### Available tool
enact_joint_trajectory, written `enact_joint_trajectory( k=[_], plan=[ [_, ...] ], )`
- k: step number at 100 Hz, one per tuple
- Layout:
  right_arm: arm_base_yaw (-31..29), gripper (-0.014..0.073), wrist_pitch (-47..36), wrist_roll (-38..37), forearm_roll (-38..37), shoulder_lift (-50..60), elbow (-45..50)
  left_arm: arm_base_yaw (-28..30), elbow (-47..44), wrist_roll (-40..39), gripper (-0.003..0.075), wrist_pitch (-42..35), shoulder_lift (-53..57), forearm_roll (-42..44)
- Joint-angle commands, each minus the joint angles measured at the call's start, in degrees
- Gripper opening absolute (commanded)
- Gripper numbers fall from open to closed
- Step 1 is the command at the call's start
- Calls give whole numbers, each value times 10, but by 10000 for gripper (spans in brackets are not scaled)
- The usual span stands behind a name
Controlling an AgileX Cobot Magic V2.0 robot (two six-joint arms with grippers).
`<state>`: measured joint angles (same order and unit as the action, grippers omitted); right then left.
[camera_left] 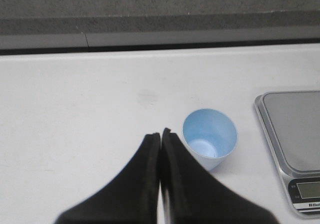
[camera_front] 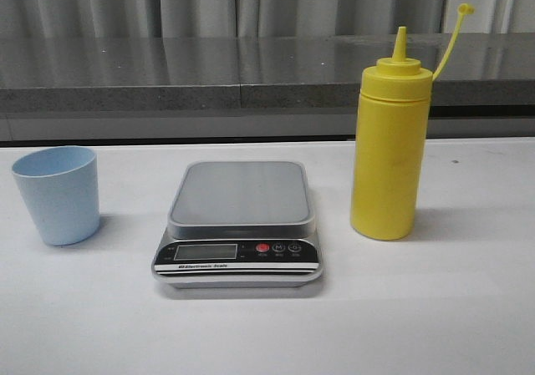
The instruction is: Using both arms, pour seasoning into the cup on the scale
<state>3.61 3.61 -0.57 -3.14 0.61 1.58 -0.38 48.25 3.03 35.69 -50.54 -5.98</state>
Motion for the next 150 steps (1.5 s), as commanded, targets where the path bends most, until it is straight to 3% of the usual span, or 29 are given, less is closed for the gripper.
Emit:
enact_joint_trajectory(
  k=[1,50,62,79,88,150],
  plan=[
    [-4,-67,-50,6,-7,11,-10,-4,55,-4,-20,-10,-54,-7],
    [-4,-67,-50,6,-7,11,-10,-34,147,1,-2,40,-266,-32],
    [-4,-67,-50,6,-7,11,-10,-56,147,1,110,31,-286,-32],
    [-4,-67,-50,6,-7,11,-10,-68,147,1,333,14,-302,-32],
    [-4,-67,-50,6,-7,11,-10,-68,147,1,395,9,-311,-31],
    [-4,-67,-50,6,-7,11,-10,-68,147,1,437,-27,-402,-30]
  ],
)
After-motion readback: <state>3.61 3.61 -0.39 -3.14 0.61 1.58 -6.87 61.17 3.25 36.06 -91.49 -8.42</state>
